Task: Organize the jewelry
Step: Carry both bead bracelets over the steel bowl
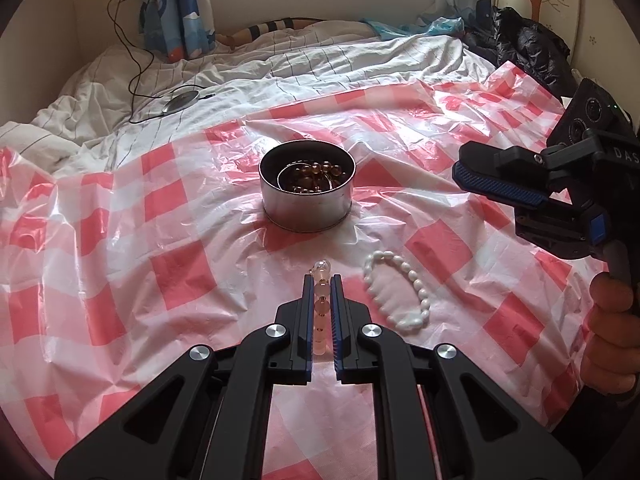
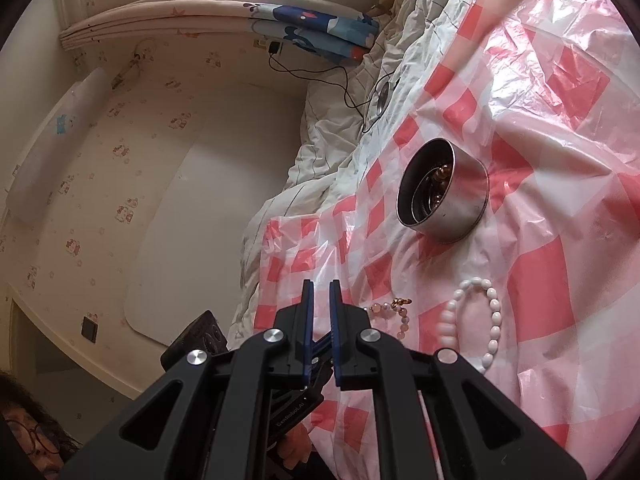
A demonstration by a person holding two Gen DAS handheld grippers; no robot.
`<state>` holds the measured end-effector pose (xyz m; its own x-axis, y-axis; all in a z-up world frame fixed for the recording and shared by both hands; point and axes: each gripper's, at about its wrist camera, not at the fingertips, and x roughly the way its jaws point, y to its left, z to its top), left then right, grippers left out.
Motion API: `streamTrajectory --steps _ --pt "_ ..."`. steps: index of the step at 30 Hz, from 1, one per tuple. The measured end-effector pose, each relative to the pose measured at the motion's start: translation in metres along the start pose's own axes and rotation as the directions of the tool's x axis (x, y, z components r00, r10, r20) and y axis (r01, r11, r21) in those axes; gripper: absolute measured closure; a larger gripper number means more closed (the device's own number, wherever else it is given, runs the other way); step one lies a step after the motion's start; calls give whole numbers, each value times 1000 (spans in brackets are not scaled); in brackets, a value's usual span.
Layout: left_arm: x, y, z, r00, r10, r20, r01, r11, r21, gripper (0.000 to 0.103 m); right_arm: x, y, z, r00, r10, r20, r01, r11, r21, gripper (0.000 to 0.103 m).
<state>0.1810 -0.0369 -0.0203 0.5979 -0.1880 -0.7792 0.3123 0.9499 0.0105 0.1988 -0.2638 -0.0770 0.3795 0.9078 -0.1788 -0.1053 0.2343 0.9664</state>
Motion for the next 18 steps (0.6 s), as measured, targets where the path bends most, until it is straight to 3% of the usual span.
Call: streamTrajectory --steps 3,5,6,7,8,10,12,15,17,18 --pt "2 1 2 1000 1 -2 -1 1000 -3 96 1 -1 2 1000 -26 -4 26 1000 -5 94" --pt "5 6 3 1000 -15 -11 15 1000 -25 96 6 0 3 994 -102 -31 101 994 -34 92" --pt "6 10 3 1000 -24 -16 24 999 -40 96 8 0 4 987 -153 -44 150 987 -54 78" --pt "8 14 3 999 -29 -20 28 998 -54 96 12 0 4 971 -231 -59 225 971 -85 52" --pt "9 18 3 999 -32 -22 30 997 -65 96 16 0 3 949 -307 -69 297 947 -120 46" --pt "10 26 3 999 -38 -25 36 995 -89 96 26 -3 -1 898 -434 -75 414 889 -196 46" --pt "11 33 3 999 -41 -23 38 993 -108 96 37 -7 -5 855 -510 -95 475 844 -250 46" --pt "12 41 6 999 -49 -19 46 991 -127 96 51 -11 -9 808 -582 -90 529 785 -324 46" --pt "13 42 8 999 -47 -19 45 991 -128 96 64 -12 -11 746 -662 -63 591 703 -396 46" --pt "13 42 8 999 -48 -18 45 991 -128 96 72 -15 -13 704 -708 -56 622 652 -433 46"
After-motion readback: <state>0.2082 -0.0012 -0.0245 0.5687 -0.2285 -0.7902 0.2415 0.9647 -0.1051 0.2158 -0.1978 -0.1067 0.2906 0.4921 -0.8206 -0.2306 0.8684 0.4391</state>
